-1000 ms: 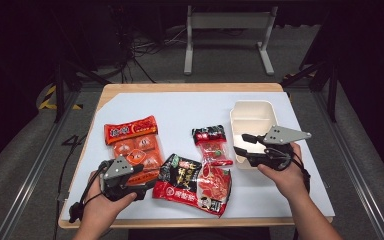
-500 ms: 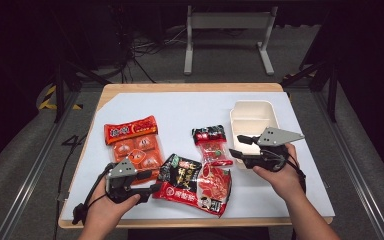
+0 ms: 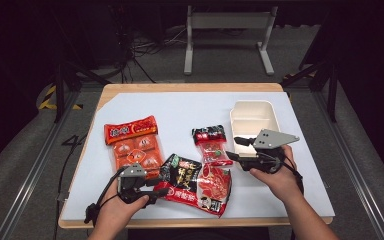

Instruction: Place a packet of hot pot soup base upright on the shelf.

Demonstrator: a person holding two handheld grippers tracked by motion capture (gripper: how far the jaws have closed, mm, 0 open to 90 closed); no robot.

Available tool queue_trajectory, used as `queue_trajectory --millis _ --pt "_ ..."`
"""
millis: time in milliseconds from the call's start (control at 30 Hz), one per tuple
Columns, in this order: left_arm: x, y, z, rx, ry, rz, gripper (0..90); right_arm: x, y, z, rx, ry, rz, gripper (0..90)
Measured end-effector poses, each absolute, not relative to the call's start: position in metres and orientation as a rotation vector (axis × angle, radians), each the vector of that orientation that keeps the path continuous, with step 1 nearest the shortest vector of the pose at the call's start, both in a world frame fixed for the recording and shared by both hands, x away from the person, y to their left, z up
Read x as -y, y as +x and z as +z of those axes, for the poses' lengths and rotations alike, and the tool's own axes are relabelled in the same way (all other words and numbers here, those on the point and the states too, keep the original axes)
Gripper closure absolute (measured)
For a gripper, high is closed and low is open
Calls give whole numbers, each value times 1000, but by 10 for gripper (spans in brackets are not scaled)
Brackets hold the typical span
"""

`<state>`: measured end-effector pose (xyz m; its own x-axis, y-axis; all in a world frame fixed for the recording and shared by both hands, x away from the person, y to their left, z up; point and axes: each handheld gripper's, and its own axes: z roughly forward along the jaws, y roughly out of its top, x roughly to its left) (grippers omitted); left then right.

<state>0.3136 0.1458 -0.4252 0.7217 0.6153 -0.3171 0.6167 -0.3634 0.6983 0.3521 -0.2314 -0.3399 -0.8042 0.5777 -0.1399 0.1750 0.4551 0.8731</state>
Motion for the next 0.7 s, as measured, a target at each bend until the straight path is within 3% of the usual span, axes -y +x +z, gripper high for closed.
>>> queue_trajectory --millis 433,700 --pt "-136 318 -438 -952 2124 -8 462 228 351 -341 -2293 620 1281 460" --pt "-131 322 -442 -988 2125 -19 610 226 351 -342 -2298 615 1268 459"
